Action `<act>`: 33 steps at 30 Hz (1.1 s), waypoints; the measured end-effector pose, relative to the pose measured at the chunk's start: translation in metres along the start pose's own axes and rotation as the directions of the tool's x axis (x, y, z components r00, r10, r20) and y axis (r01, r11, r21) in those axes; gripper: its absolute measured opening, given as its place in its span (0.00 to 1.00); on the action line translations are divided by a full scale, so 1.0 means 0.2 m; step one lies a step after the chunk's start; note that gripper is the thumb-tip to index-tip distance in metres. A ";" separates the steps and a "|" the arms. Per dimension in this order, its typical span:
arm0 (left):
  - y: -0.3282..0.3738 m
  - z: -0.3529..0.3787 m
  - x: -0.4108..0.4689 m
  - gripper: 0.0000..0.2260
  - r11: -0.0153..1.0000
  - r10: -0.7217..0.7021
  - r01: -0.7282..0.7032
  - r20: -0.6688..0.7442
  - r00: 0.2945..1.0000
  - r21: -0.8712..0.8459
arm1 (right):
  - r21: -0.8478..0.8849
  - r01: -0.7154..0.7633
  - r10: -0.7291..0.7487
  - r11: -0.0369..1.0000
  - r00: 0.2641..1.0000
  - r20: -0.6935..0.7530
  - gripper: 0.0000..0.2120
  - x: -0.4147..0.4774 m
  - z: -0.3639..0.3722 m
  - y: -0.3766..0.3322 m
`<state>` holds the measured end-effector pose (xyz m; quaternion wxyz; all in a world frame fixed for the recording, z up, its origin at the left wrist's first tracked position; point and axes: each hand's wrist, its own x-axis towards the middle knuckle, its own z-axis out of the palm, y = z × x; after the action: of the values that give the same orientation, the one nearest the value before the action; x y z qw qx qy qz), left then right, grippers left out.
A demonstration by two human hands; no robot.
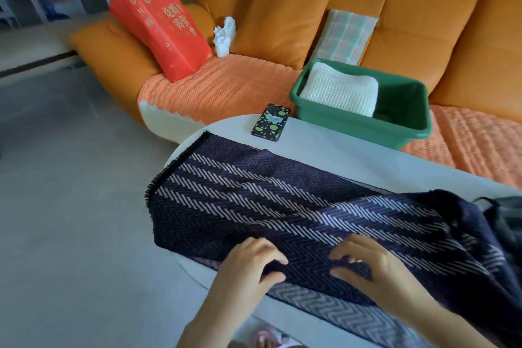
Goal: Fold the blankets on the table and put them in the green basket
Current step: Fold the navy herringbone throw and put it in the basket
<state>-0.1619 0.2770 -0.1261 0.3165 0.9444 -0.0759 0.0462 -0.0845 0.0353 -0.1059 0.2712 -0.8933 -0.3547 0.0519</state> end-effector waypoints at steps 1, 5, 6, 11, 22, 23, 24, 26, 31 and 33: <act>0.01 0.02 -0.01 0.10 1.000 -0.004 0.003 0.022 1.000 0.016 | -0.063 0.004 -0.003 0.998 1.000 0.017 0.10 -0.07 0.01 0.03; 0.01 0.08 -0.02 0.11 0.996 0.018 -0.016 -0.021 1.000 0.087 | -0.180 0.039 -0.034 0.983 0.999 0.033 0.14 -0.22 0.03 0.12; 0.01 0.08 -0.02 0.10 0.995 0.025 -0.022 -0.028 0.999 0.102 | -0.206 0.055 -0.054 0.977 0.998 0.012 0.14 -0.24 0.04 0.13; 0.02 0.09 -0.03 0.05 0.971 0.108 -0.081 -0.110 0.988 0.224 | -0.386 0.112 -0.157 0.916 0.984 -0.087 0.08 -0.31 0.06 0.10; 0.08 0.08 -0.15 0.11 0.983 0.159 -0.138 -0.186 0.969 0.123 | -0.384 0.136 -0.266 0.913 0.913 -0.310 0.10 -0.48 -0.01 0.01; 0.06 0.09 -0.17 0.09 0.980 0.169 -0.146 -0.182 0.969 0.135 | -0.394 0.148 -0.275 0.907 0.917 -0.289 0.11 -0.50 0.02 0.01; 0.04 0.11 -0.18 0.06 0.977 0.176 -0.151 -0.173 0.969 0.149 | -0.403 0.153 -0.271 0.902 0.928 -0.257 0.13 -0.51 0.04 0.01; 0.01 0.13 -0.19 0.04 0.979 0.156 -0.132 -0.155 0.976 0.154 | -0.418 0.139 -0.241 0.898 0.950 -0.201 0.16 -0.53 0.09 0.03; 0.03 0.14 -0.18 0.08 0.987 0.101 -0.079 -0.163 0.981 0.140 | -0.357 0.046 -0.116 0.933 0.977 -0.177 0.13 -0.55 0.10 0.03; 0.04 0.14 -0.17 0.15 0.989 0.084 -0.059 -0.185 0.979 0.137 | -0.339 0.043 -0.091 0.940 0.987 -0.129 0.18 -0.56 0.07 0.02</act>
<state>-0.1958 0.2568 -0.1480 0.2579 0.9510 -0.0762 0.1525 -0.1695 -0.0343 -0.1314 0.1418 -0.9151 -0.3683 -0.0826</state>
